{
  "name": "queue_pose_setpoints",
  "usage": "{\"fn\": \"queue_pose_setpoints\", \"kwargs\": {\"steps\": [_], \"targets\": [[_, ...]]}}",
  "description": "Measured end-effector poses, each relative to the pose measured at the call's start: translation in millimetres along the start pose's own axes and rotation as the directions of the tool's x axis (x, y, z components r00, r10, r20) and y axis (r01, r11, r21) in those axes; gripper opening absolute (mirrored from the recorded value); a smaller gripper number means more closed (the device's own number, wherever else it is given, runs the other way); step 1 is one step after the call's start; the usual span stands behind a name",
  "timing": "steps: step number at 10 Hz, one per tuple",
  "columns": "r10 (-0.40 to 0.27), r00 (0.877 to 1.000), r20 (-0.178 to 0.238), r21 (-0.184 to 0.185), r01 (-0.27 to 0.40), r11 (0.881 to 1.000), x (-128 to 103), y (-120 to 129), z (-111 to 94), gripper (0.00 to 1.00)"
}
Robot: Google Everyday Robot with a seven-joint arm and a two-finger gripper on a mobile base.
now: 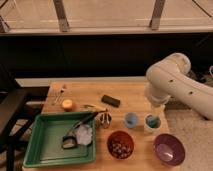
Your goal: Stack cups into tray
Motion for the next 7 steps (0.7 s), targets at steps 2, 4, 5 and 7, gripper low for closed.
{"fn": "queue_pose_setpoints", "kwargs": {"steps": [2, 4, 5, 7], "targets": [[-0.103, 0.994, 0.025, -0.003, 0.103, 0.995, -38, -9, 2, 0.65], [-0.211, 0.976, 0.062, -0.025, 0.213, 0.977, -84, -11, 20, 0.65], [-0.249, 0.965, 0.086, -0.038, 0.253, 0.967, -103, -10, 31, 0.65], [-0.301, 0.946, 0.124, -0.057, 0.31, 0.949, -129, -5, 53, 0.65]]}}
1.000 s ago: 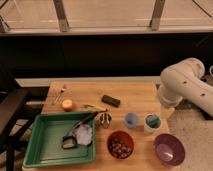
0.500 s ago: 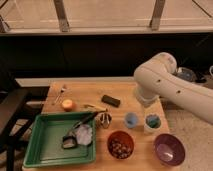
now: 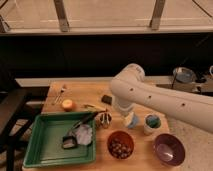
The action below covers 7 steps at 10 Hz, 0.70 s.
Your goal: Stack cups into tray
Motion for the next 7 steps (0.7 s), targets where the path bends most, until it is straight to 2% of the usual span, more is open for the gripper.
{"fn": "queue_pose_setpoints", "kwargs": {"steps": [1, 4, 7], "targets": [[-0.022, 1.0, 0.019, -0.013, 0.022, 1.0, -10, -1, 12, 0.65], [-0.033, 0.998, 0.049, -0.021, 0.035, 0.999, -24, -10, 30, 0.65], [-0.024, 0.999, 0.039, -0.025, 0.025, 0.999, -22, -23, 45, 0.65]]}}
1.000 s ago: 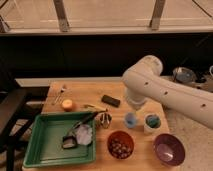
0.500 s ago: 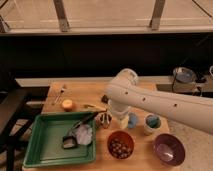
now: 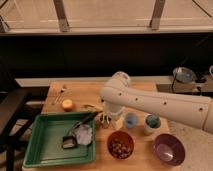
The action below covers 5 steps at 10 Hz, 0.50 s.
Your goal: Stack cups into tray
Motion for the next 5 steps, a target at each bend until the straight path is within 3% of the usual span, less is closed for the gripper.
{"fn": "queue_pose_setpoints", "kwargs": {"steps": [5], "targets": [[0.002, 1.0, -0.024, -0.077, -0.004, 0.997, 7, -12, 41, 0.65]]}}
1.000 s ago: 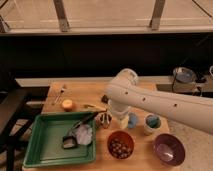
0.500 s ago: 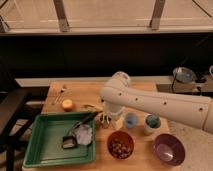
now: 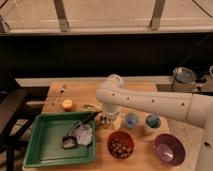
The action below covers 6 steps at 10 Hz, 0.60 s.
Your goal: Stack cups into tray
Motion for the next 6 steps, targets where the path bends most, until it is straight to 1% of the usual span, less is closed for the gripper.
{"fn": "queue_pose_setpoints", "kwargs": {"steps": [3, 4, 5, 6], "targets": [[0.024, 1.0, 0.0, -0.056, -0.024, 0.998, 6, -8, 27, 0.65], [0.032, 0.999, 0.005, -0.068, -0.032, 0.997, 8, -8, 34, 0.65], [0.05, 0.999, 0.02, -0.084, -0.048, 0.995, 11, -7, 43, 0.61], [0.064, 0.997, 0.035, -0.085, -0.06, 0.995, 15, -6, 45, 0.54]]}}
